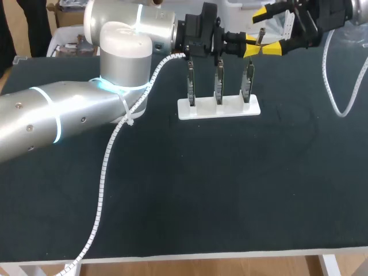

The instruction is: Pick up the optical module with the left hand, and insert it into the network port with the right hand.

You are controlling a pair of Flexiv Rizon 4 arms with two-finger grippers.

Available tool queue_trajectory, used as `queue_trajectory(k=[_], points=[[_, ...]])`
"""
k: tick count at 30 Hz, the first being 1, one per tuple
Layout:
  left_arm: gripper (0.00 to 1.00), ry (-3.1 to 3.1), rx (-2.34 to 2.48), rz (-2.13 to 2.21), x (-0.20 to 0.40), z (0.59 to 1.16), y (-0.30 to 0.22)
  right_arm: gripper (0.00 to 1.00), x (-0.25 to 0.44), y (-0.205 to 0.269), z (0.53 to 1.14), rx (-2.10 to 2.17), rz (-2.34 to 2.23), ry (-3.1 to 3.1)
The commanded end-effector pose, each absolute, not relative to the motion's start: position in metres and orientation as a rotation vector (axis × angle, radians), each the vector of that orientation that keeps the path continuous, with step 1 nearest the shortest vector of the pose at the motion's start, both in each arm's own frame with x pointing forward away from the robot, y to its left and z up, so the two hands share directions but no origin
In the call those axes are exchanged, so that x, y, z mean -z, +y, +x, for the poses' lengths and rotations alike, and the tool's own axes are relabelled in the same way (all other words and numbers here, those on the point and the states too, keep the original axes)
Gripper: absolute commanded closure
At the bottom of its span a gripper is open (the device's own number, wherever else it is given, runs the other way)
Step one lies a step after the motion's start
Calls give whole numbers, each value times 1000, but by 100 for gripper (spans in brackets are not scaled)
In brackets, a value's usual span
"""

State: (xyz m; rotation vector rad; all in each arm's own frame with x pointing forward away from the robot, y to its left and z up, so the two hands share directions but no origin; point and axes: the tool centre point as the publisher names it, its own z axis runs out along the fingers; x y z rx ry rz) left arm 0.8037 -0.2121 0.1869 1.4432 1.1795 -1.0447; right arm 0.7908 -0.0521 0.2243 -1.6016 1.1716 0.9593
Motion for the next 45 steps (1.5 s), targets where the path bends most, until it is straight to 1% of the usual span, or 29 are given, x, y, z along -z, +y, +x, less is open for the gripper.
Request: queue_trajectory(k=[1, 33, 35, 36, 38, 39, 41, 44, 45], points=[[100, 1180, 1043, 1444, -187, 804, -212, 0, -226, -53, 790, -956, -1597, 1160], [100, 1180, 1043, 1444, -187, 804, -212, 0, -231, -54, 790, -963, -1583, 1136], [100, 1180, 1043, 1444, -187, 804, -212, 31, -231, -54, 790, -963, -1583, 1136], [100, 1180, 1043, 1444, -187, 804, -212, 51, -231, -54, 790, -963, -1583, 1136], [100, 1180, 1043, 1444, -187, 804, -212, 75, -231, -54, 790, -963, -1583, 1136], [100, 1180, 1043, 1444, -187, 804, -212, 82, -231, -54, 790, -963, -1583, 1136], [100, 1180, 1043, 1444, -187, 804, -212, 78, -231, -54, 790, -963, -1583, 1136], [100, 1180, 1043, 1444, -187, 804, -212, 82, -231, -54, 790, -963, -1583, 1136], [100, 1180, 1043, 1444, -187, 804, -212, 90, -231, -54, 790, -963, -1583, 1136]])
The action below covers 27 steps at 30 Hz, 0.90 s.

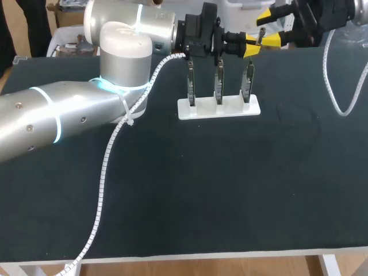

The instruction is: Pick up the optical module with the left hand, and insert it into the network port with the right hand.

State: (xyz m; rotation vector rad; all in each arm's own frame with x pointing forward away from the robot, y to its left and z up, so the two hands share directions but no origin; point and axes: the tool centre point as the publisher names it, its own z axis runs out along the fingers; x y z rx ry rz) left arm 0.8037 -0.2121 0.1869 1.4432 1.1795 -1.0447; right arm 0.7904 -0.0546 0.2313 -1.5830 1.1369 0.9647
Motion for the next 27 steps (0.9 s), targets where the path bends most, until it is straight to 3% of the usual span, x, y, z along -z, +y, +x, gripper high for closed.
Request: queue_trajectory(k=[1, 8, 22, 23, 24, 25, 27], points=[[100, 1180, 1043, 1444, -187, 804, -212, 91, -231, -54, 790, -963, -1583, 1136], [100, 1180, 1043, 1444, -187, 804, -212, 100, -231, -54, 790, -963, -1583, 1136], [100, 1180, 1043, 1444, -187, 804, -212, 100, -231, -54, 790, -963, -1583, 1136], [95, 1180, 1043, 1444, -187, 804, -212, 100, -231, -54, 790, -963, -1583, 1136], [43, 1180, 1043, 1444, -187, 804, -212, 100, -231, -54, 790, -963, -1583, 1136], [0, 1180, 1043, 1444, -187, 804, -212, 100, -231, -54, 790, -963, -1583, 1136], [0, 1180, 1043, 1444, -187, 804, -212, 100, -231, -54, 790, -963, -1583, 1136]])
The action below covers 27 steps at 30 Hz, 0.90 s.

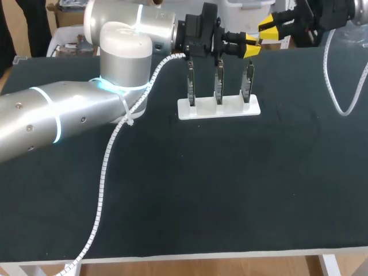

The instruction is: Pick up the optical module with the left hand, and insert it into the network port with the right hand.

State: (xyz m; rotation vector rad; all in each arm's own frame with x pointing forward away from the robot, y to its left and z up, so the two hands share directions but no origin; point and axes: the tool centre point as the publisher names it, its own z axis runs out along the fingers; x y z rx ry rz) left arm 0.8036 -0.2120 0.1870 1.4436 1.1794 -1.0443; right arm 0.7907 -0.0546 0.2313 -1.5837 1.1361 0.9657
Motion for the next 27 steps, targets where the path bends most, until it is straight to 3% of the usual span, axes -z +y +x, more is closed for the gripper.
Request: queue_trajectory(k=[1, 27], points=[[0, 1180, 1043, 1444, -187, 804, -212, 100, -231, -54, 790, -963, -1583, 1136], [0, 1205, 1023, 1483, -195, 812, -208, 100, -231, -54, 790, -963, -1583, 1136]])
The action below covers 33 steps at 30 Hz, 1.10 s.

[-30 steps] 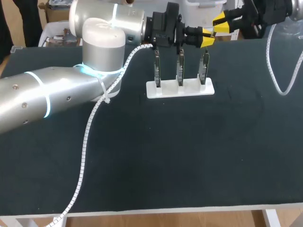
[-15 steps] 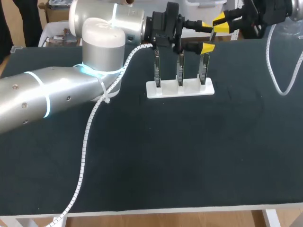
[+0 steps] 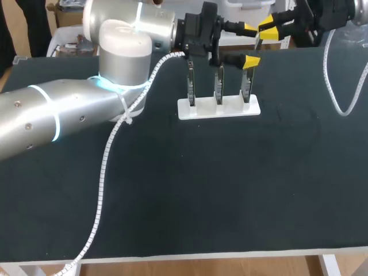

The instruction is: Pick up the optical module with the left hand, and insert it into the network port with the right hand.

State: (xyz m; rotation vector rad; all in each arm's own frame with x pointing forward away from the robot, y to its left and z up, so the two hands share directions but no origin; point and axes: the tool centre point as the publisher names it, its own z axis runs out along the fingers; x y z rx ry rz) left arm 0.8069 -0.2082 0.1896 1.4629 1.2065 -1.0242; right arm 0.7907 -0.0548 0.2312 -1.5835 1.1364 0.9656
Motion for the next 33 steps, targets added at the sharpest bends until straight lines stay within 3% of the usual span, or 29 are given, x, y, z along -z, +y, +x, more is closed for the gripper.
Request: queue_trajectory(k=[1, 33], points=[[0, 1210, 1020, 1490, -196, 813, -208, 100, -231, -54, 790, -963, -1583, 1136], [0, 1480, 943, 1624, -199, 806, -169, 100, -231, -54, 790, -963, -1583, 1136]])
